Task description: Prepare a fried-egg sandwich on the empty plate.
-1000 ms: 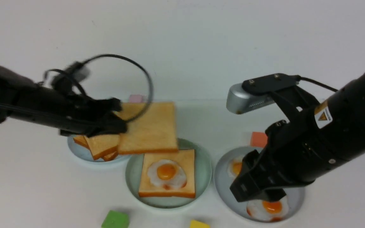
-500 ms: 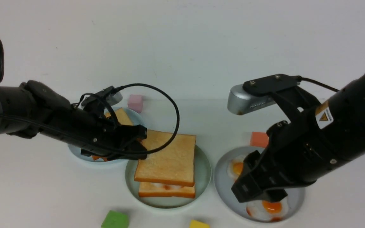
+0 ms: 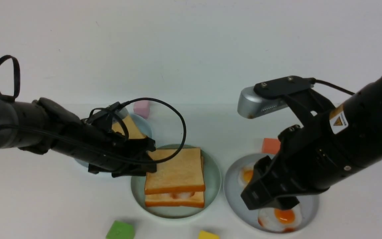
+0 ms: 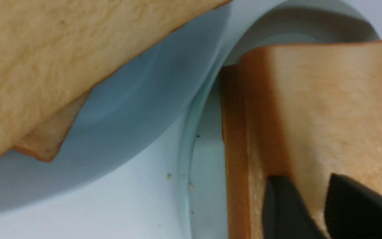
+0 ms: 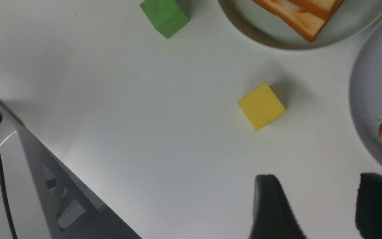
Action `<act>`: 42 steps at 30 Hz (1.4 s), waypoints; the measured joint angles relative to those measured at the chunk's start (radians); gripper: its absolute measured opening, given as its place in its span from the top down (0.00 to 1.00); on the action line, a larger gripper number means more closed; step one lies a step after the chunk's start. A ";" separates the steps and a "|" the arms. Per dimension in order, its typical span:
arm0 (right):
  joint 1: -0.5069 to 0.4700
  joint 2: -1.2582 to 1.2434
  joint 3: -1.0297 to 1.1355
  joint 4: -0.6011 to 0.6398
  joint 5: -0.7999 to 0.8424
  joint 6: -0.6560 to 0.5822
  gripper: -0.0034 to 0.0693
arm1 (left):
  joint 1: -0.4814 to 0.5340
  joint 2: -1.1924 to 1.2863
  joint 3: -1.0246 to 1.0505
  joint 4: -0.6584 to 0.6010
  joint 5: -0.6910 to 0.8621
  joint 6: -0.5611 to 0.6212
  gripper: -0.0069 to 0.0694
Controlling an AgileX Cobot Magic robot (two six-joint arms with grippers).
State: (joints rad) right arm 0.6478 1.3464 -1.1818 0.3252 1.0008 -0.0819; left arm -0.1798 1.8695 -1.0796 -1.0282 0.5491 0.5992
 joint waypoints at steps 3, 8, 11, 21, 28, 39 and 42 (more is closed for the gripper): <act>0.000 0.000 0.000 -0.002 -0.006 0.000 0.45 | 0.000 -0.045 0.001 0.003 0.001 -0.012 0.45; 0.000 0.000 0.000 -0.036 -0.024 0.000 0.52 | 0.007 -0.140 0.001 0.047 0.045 -0.025 0.35; 0.000 -0.002 0.000 -0.093 -0.031 0.000 0.68 | 0.022 -0.215 0.001 0.094 0.121 -0.059 0.35; 0.000 -0.226 0.137 -0.431 -0.135 0.150 0.97 | -0.072 -0.492 0.027 0.115 0.290 -0.095 0.71; 0.000 -0.581 0.450 -0.475 -0.334 0.260 0.97 | -0.182 -0.675 0.040 0.213 0.348 -0.184 0.93; 0.000 -1.108 0.844 -0.482 -0.513 0.335 0.96 | -0.190 -1.259 0.339 0.468 0.410 -0.515 0.93; 0.000 -1.200 0.892 -0.483 -0.515 0.335 0.96 | -0.190 -1.475 0.439 0.534 0.451 -0.547 0.93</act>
State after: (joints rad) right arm 0.6478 0.1459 -0.2901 -0.1582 0.4862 0.2527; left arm -0.3697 0.3940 -0.6409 -0.4945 1.0005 0.0519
